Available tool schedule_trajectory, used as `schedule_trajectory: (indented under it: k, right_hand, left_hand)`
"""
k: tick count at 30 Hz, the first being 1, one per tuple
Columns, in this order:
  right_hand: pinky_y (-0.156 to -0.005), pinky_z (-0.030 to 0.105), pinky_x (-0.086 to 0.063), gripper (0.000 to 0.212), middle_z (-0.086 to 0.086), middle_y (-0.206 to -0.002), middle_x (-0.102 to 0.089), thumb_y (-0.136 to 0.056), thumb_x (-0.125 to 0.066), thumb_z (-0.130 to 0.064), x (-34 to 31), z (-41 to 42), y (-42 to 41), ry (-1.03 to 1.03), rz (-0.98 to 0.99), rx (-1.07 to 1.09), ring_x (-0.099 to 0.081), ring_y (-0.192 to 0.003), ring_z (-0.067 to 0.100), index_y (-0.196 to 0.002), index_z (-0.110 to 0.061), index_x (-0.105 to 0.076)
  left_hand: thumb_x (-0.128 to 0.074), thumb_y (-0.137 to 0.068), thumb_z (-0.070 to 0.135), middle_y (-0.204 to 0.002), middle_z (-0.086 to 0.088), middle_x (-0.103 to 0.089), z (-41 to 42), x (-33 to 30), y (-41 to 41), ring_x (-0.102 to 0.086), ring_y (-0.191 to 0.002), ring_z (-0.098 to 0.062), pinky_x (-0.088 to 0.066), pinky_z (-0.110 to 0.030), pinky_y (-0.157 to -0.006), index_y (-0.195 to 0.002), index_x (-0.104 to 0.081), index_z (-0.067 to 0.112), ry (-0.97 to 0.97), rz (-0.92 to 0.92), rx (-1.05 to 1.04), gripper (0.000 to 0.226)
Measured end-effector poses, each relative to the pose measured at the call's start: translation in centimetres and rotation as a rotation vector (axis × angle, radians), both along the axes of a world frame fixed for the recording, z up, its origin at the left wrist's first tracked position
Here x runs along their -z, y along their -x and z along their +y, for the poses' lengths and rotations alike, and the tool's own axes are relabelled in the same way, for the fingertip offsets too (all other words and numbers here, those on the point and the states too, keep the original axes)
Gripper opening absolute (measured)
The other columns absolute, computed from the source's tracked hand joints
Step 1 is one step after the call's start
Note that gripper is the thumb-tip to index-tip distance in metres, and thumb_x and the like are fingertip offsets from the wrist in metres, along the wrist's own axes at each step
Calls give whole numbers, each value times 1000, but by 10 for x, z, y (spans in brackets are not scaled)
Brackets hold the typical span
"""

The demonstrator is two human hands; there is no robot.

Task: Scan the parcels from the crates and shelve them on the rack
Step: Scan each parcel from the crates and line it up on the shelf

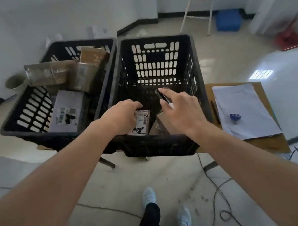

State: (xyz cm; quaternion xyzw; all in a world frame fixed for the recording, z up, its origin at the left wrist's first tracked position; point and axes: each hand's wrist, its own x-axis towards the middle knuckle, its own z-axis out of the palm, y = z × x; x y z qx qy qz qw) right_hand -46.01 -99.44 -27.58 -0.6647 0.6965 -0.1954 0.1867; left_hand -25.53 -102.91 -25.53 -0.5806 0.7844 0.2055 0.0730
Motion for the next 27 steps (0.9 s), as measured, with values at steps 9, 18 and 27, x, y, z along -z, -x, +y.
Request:
schedule_trajectory:
  k: [9, 18, 27]
  right_hand:
    - [-109, 54, -47, 47, 14, -125, -69, -111, -47, -42, 32, -53, -17, -135, 24, 37, -62, -118, 32, -158, -35, -47]
    - [-112, 53, -48, 48, 13, -135, -66, -110, -49, -44, 59, -73, -19, -208, -29, 62, -61, -127, 29, -158, -36, -46]
    - [-108, 53, -50, 48, 12, -128, -68, -110, -49, -42, 66, -82, -6, -178, -34, -5, -64, -118, 29, -157, -33, -47]
  left_hand:
    - [-66, -98, 11, -157, -10, -42, -82, 71, 3, -56, -133, -32, -53, -43, -108, -158, -41, 21, -217, -89, 86, 66]
    - [-86, -88, 34, -161, -21, -27, -98, 112, 17, -54, -132, -43, -56, -49, -103, -161, -27, 19, -413, -258, 45, 96]
    - [-95, -77, 28, -166, -32, -21, -93, 136, 37, -35, -150, -48, -43, -55, -116, -166, 11, 3, -314, -202, -283, 140]
